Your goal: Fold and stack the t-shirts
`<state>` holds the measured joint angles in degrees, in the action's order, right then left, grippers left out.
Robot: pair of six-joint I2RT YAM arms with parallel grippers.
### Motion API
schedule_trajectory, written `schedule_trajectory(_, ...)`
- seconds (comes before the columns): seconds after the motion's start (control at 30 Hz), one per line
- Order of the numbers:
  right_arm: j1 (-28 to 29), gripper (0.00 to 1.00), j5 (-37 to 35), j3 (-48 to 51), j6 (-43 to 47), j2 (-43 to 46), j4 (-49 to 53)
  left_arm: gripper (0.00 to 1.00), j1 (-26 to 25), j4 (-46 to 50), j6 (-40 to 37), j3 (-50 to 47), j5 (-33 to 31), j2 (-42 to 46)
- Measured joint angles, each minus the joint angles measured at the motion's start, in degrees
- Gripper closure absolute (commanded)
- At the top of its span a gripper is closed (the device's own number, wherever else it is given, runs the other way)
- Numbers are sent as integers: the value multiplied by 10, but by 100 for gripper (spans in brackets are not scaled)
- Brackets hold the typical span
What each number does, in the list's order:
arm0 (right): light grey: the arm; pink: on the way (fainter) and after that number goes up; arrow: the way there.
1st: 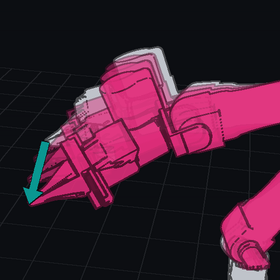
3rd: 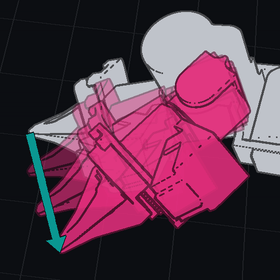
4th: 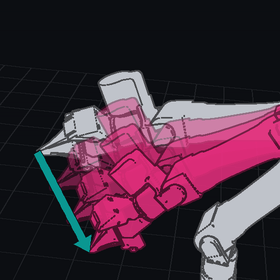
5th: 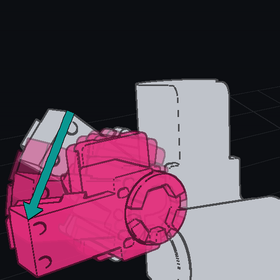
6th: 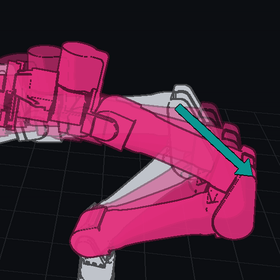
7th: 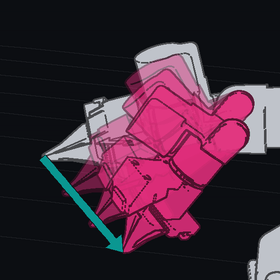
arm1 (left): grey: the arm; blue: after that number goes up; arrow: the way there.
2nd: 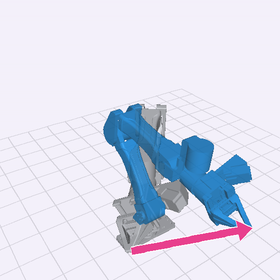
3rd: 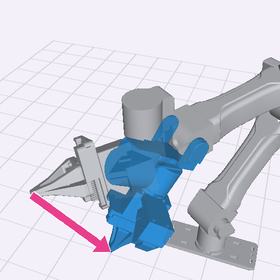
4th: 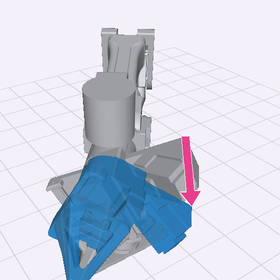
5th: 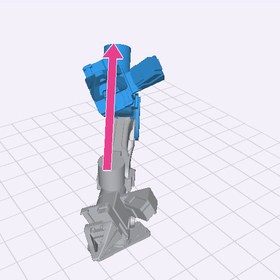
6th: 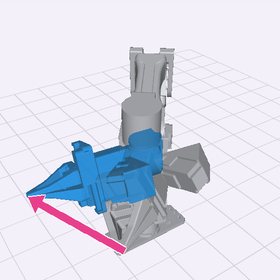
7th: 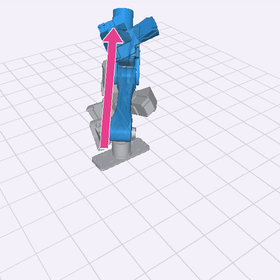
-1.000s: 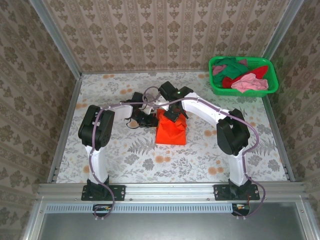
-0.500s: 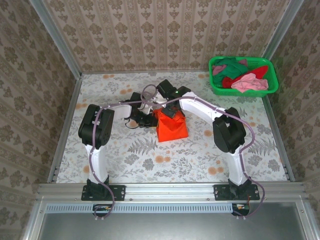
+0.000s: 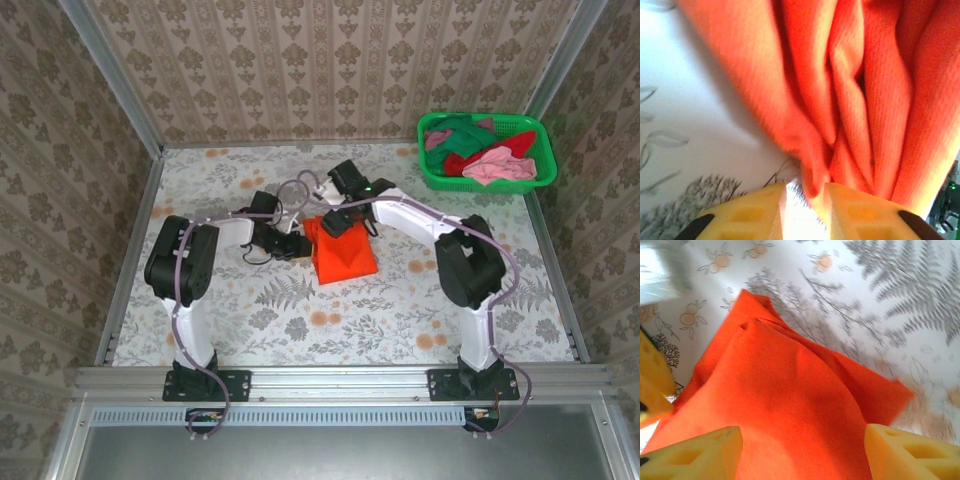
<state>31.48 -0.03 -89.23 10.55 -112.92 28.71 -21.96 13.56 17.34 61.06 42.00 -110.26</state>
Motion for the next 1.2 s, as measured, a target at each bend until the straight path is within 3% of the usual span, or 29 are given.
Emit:
schedule_trajectory(0.2, -75, 32, 33, 64, -162, 66, -47, 44, 10, -17, 16, -54, -40, 61)
schedule_trajectory(0.37, -114, 41, 73, 63, -256, 35, -48, 19, 4, -67, 28, -67, -65, 102)
schedule_trajectory(0.43, -113, 45, 98, 54, -280, 6, -47, 15, -6, -89, 29, -63, -76, 108)
schedule_trajectory(0.57, -109, 59, 146, 41, -322, -52, -48, 20, -30, -91, 31, -12, -96, 79)
schedule_trajectory(0.63, -108, 68, 161, 41, -335, -65, -48, 38, -42, -87, 35, 23, -107, 53)
schedule_trajectory(0.73, -108, 77, 179, 50, -351, -66, -52, 79, -56, -77, 41, 67, -120, 13)
schedule_trajectory(0.77, -108, 78, 185, 61, -356, -62, -60, 89, -59, -73, 44, 72, -122, 5)
schedule_trajectory(0.83, -106, 81, 190, 93, -366, -47, -73, 99, -62, -62, 50, 72, -125, 0)
schedule_trajectory(0.97, -103, 79, 202, 180, -394, 11, -91, 98, -62, -53, 54, 54, -124, 4)
schedule_trajectory(1.0, -101, 74, 203, 197, -401, 27, -93, 93, -62, -52, 54, 47, -124, 7)
schedule_trajectory(1.1, -94, 51, 200, 235, -420, 78, -93, 62, -65, -41, 49, 22, -125, 24)
schedule_trajectory(1.2, -94, 43, 183, 259, -433, 129, -95, 52, -65, -25, 50, 10, -136, 47)
